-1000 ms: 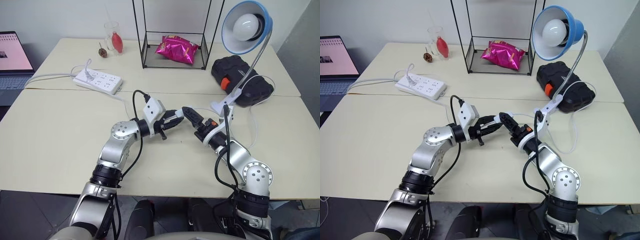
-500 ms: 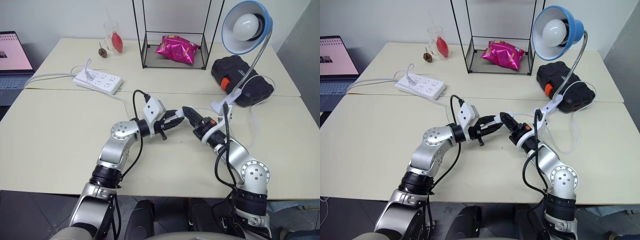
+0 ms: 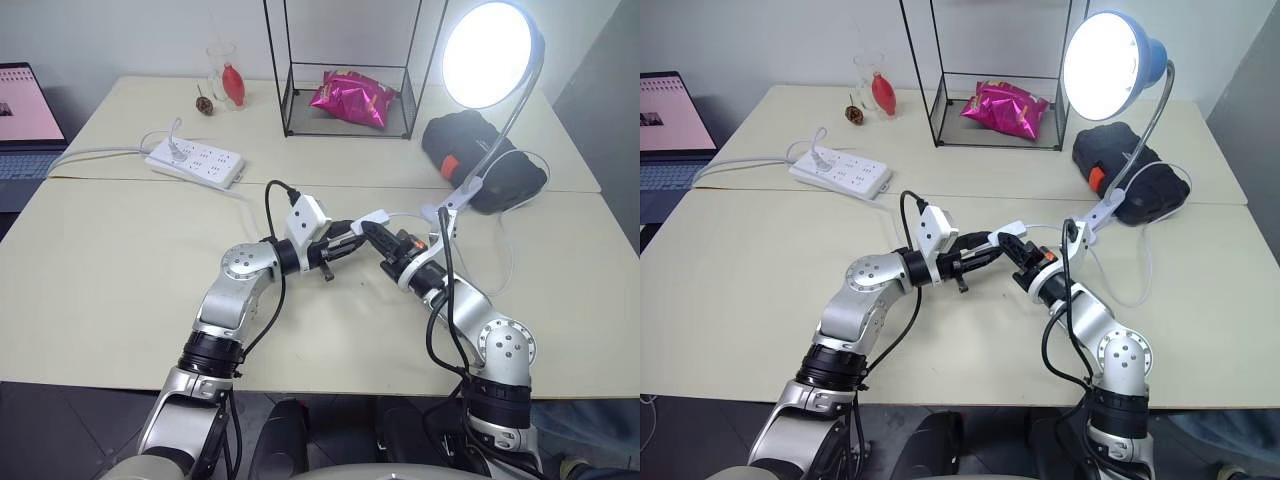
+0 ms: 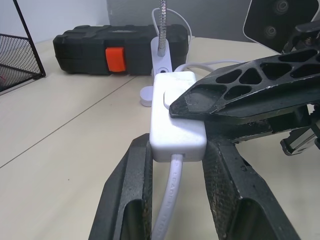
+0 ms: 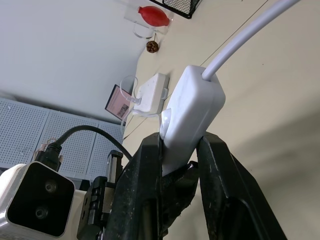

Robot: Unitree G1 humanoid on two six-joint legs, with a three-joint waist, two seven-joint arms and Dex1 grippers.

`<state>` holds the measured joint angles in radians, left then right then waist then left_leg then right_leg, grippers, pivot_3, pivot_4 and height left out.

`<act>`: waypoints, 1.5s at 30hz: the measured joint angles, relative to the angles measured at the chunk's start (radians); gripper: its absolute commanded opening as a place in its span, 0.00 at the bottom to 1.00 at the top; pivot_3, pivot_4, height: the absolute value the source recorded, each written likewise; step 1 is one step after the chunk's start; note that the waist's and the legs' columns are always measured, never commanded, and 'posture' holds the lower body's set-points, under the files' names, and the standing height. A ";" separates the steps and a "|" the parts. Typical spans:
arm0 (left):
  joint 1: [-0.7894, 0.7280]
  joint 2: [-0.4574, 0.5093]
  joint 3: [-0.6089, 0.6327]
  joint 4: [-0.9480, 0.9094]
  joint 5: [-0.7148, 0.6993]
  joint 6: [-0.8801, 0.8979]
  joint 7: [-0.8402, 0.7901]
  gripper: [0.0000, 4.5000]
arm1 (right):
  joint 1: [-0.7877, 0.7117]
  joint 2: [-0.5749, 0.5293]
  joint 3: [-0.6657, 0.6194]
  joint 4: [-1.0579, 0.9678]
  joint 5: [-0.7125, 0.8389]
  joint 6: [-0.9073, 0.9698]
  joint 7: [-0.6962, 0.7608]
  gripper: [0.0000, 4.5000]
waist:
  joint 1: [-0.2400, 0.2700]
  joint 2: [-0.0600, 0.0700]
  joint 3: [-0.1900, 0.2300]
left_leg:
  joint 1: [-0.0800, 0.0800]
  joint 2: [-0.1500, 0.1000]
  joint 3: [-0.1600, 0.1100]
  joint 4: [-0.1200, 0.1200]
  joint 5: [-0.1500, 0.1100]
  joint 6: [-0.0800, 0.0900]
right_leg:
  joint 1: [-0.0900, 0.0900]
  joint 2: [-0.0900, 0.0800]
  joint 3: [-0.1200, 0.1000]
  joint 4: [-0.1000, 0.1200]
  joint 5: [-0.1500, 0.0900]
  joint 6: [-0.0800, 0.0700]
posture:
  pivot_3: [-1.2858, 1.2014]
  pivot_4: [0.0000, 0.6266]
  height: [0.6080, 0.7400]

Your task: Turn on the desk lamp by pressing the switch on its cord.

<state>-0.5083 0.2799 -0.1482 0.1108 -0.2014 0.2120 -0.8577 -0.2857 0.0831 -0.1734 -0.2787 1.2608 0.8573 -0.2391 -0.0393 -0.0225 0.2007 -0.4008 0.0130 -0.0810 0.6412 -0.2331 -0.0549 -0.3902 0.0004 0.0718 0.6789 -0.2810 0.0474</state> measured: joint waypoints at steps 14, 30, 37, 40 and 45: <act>0.000 -0.001 -0.003 0.000 0.001 0.000 0.003 0.24 | 0.002 -0.029 0.000 0.008 0.000 -0.010 0.027 0.50 | -0.002 0.000 0.000 | 0.000 0.000 0.000 -0.001 0.000 0.000 | 0.000 0.000 0.000 -0.001 0.000 0.000 | 0.52 0.24 1.00; -0.012 0.048 -0.013 0.061 0.022 -0.029 -0.033 0.24 | 0.123 -0.597 0.118 -0.279 -0.141 0.110 0.376 1.00 | -0.003 0.001 0.001 | -0.001 0.000 0.000 -0.002 0.000 0.000 | -0.001 0.001 0.000 -0.005 -0.001 0.000 | 0.52 0.24 1.00; -0.029 0.120 -0.057 0.144 0.039 -0.039 -0.160 0.24 | 0.114 -0.953 0.170 -0.349 -0.430 -0.060 0.765 1.00 | -0.001 0.001 0.002 | -0.001 0.000 0.001 -0.002 0.000 0.000 | 0.000 0.000 0.000 -0.007 -0.001 0.001 | 0.52 0.24 1.00; -0.047 0.121 -0.072 0.194 0.057 -0.062 -0.182 0.24 | 0.096 -0.999 0.171 -0.313 -0.534 -0.151 0.873 1.00 | 0.000 0.001 0.002 | -0.001 0.000 0.001 -0.003 0.000 0.000 | 0.000 0.000 0.000 -0.007 -0.001 0.001 | 0.52 0.24 1.00; -0.064 0.119 -0.083 0.234 0.069 -0.075 -0.203 0.40 | 0.045 -1.014 0.175 -0.252 -0.620 -0.229 0.964 1.00 | 0.001 0.001 0.002 | -0.001 0.000 0.001 -0.003 0.000 0.000 | 0.000 0.000 -0.001 -0.007 -0.001 0.001 | 0.52 0.24 1.00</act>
<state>-0.5726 0.3986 -0.2316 0.3450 -0.1321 0.1374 -1.0605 -0.2406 -0.9313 0.0014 -0.5307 0.6404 0.6279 0.7251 -0.0378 -0.0216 0.2027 -0.4022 0.0129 -0.0804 0.6386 -0.2332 -0.0550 -0.3902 0.0002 0.0713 0.6722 -0.2821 0.0481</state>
